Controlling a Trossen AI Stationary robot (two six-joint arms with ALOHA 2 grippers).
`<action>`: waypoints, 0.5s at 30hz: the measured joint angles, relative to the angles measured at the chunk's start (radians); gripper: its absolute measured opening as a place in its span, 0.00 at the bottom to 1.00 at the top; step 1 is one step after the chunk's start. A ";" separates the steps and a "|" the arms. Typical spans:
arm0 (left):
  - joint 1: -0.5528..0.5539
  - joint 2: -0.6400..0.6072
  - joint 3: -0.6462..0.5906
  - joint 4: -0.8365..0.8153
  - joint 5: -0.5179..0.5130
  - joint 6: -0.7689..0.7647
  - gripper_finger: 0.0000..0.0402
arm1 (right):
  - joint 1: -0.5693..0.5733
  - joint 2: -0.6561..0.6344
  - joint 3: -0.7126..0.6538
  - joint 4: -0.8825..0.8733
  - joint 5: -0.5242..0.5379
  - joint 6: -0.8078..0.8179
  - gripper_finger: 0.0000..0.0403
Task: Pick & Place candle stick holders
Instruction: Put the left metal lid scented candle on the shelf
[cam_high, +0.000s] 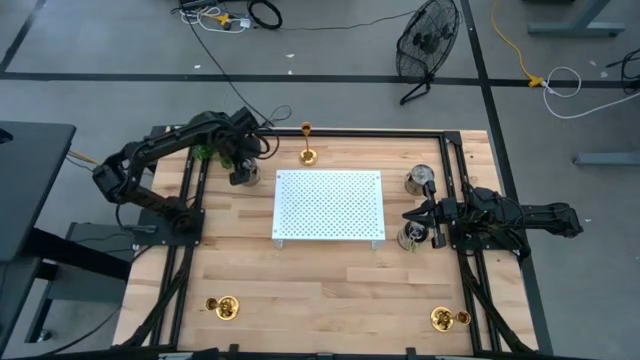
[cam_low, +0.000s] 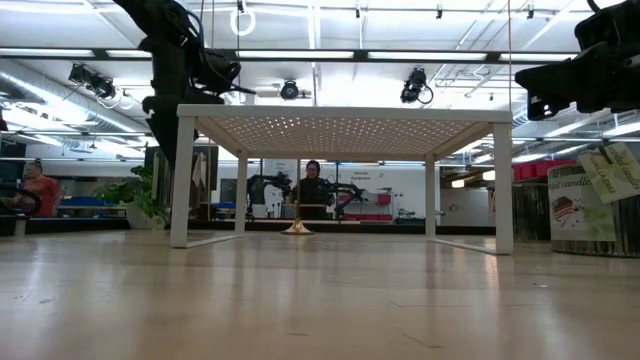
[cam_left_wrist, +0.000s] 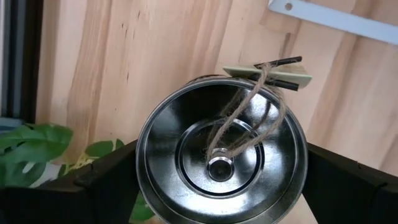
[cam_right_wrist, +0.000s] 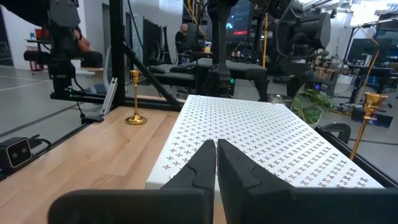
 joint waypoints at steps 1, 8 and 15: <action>0.000 0.000 0.016 -0.015 0.001 -0.002 0.94 | 0.000 0.000 0.000 0.000 0.000 0.000 0.05; -0.011 0.000 0.136 -0.085 -0.014 -0.025 0.94 | 0.000 0.000 0.000 0.000 0.000 0.000 0.05; -0.017 0.000 0.236 -0.147 -0.035 -0.026 0.94 | 0.000 0.000 0.000 0.000 0.000 0.000 0.05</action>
